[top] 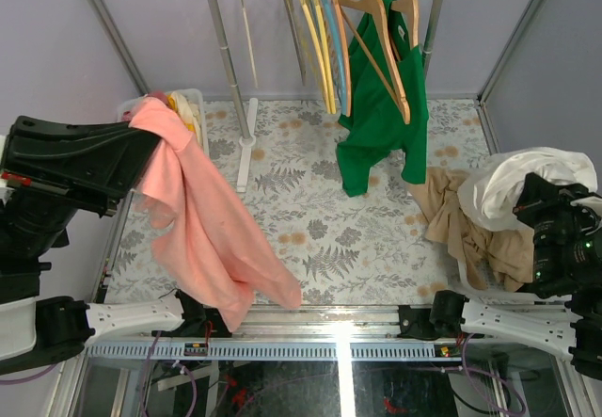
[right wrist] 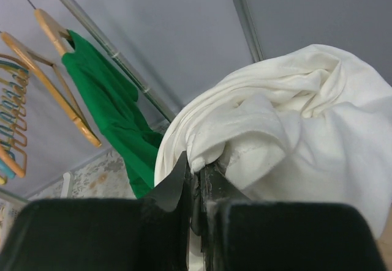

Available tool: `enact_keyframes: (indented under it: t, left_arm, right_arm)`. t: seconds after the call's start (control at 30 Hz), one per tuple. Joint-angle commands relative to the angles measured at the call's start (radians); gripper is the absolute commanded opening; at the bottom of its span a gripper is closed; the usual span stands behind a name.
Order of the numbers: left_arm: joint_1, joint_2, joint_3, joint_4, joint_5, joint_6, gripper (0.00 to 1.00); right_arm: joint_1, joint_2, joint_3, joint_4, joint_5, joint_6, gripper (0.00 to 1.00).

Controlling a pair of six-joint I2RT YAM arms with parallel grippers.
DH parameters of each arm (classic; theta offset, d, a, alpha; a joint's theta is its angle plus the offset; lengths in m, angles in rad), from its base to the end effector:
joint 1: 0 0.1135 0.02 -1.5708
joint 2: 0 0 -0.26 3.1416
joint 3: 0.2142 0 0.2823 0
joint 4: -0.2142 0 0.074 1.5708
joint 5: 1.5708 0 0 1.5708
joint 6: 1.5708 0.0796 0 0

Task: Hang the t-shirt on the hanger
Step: Pick up the T-shirt from the center of the board, then place the T-shirt in the bin.

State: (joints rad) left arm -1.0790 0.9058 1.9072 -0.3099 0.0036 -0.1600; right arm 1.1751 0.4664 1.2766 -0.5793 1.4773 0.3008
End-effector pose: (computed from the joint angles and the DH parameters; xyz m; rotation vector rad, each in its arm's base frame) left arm 0.0357 -0.0672 0.6807 0.4179 0.8364 -1.1556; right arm 0.0784 -0.0179 0.4902 0.6297 1.4187 0.1788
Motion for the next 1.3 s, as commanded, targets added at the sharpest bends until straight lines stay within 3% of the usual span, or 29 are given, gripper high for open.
enact_keyframes:
  t: [0.0,0.2,0.3,0.37,0.63,0.73,0.77,0.8,1.0,1.07,1.27]
  left_arm:
    - [0.003,-0.008,-0.039,0.051,-0.006,-0.011,0.0]
    - [0.002,-0.001,-0.077,0.058,-0.01,-0.019,0.0]
    - [0.003,0.001,-0.091,0.061,-0.013,-0.019,0.0]
    - [0.003,0.002,-0.102,0.065,-0.015,-0.017,0.0]
    - [0.003,0.01,-0.116,0.071,-0.024,-0.002,0.0]
    - [0.003,0.011,-0.122,0.072,-0.033,0.008,0.0]
    - [0.002,0.013,-0.122,0.072,-0.036,0.01,0.0]
    - [0.002,0.013,-0.122,0.071,-0.038,0.012,0.0]
    - [0.002,0.01,-0.124,0.068,-0.044,0.023,0.0]
    - [0.003,0.009,-0.126,0.066,-0.048,0.025,0.0]
    - [0.004,0.001,-0.123,0.053,-0.055,0.031,0.0]
  right_arm:
    - [0.064,-0.07,-0.108,0.204,0.227,-0.088,0.0]
    - [0.175,-0.16,-0.249,0.208,0.278,-0.057,0.01]
    - [0.197,-0.224,-0.277,0.115,0.277,0.047,0.12]
    - [0.233,-0.272,-0.285,0.041,0.278,0.123,0.01]
    - [0.287,-0.32,-0.266,0.005,0.279,0.116,0.02]
    - [0.288,-0.3,-0.24,-0.045,0.278,0.157,0.36]
    - [0.288,-0.297,-0.234,-0.057,0.278,0.166,0.54]
    - [0.288,-0.298,-0.23,-0.06,0.279,0.168,0.6]
    - [0.287,-0.292,-0.23,-0.005,0.278,0.115,0.79]
    - [0.288,-0.261,-0.222,0.064,0.277,0.046,0.8]
    - [0.287,0.118,0.024,0.088,0.274,-0.076,0.88]
